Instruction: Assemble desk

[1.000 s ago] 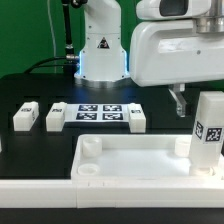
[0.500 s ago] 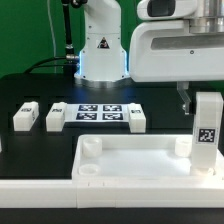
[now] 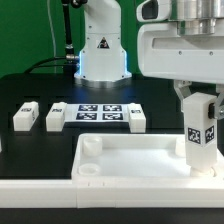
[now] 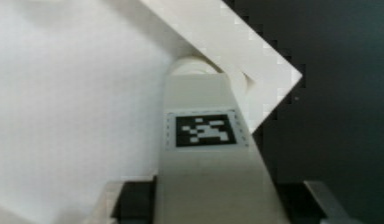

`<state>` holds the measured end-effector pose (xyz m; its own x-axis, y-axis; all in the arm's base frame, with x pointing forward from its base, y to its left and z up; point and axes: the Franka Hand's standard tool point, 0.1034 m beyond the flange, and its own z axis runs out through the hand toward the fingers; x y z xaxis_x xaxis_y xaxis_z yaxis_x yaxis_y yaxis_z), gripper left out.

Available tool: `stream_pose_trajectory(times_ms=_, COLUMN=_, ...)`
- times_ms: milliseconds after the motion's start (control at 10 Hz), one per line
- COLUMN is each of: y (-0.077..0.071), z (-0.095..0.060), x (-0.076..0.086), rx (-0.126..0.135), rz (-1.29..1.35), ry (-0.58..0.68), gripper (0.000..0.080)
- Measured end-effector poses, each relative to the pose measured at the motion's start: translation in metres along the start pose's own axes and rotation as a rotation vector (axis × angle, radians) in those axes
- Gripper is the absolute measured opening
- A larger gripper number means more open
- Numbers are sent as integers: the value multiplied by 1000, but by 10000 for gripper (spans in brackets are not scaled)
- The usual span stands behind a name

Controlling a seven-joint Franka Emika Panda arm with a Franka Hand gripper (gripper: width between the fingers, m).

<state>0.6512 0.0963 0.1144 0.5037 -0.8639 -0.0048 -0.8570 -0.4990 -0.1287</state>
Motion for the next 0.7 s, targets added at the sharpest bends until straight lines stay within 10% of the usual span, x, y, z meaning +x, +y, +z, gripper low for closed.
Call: stream_pose_trajectory(times_ms=700, y=-2, z=0, x=-11, rx=-10, rz=395, ry=-20, gripper=292)
